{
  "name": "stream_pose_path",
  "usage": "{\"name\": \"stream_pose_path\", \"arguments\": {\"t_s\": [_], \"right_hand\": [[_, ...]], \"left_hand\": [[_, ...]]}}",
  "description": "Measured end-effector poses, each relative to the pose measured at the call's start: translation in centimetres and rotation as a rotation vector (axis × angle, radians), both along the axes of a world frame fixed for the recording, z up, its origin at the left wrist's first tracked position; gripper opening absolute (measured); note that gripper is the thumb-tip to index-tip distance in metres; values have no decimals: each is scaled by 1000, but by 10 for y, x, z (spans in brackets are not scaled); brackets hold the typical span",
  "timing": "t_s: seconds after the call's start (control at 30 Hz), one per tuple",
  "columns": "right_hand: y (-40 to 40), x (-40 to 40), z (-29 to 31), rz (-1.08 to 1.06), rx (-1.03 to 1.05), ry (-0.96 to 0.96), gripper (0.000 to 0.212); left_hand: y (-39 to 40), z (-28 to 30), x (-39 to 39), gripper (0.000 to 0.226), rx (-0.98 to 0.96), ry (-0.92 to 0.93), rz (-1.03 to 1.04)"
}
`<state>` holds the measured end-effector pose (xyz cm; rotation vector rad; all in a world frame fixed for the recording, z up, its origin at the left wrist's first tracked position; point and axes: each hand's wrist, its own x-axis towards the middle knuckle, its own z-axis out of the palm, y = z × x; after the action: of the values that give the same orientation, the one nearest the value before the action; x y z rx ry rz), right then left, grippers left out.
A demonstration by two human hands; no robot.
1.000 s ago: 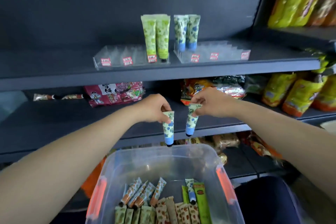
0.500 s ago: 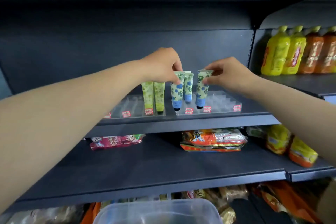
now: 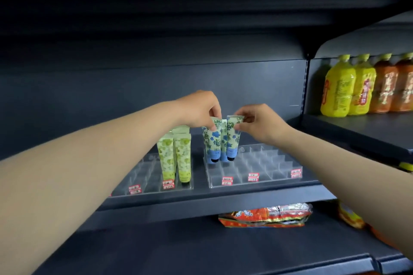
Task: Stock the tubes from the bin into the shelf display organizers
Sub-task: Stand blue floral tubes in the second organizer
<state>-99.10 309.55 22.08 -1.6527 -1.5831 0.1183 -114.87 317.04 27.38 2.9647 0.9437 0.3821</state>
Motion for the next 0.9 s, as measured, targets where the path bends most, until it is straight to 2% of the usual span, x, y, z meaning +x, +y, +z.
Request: {"name": "stream_pose_path", "arguments": {"t_s": [0.2,0.4,0.9], "right_hand": [[14,6,-12,36,-76,-1,9],[17,11,-22,112,-128,136,13],[24,7,-27,141,-109,239,14]], "left_hand": [[13,-5,0,28,-45,16,-31],[14,-15,5,30,-42,59,-59],[24,-18,7,16,-56,42,-41]]}}
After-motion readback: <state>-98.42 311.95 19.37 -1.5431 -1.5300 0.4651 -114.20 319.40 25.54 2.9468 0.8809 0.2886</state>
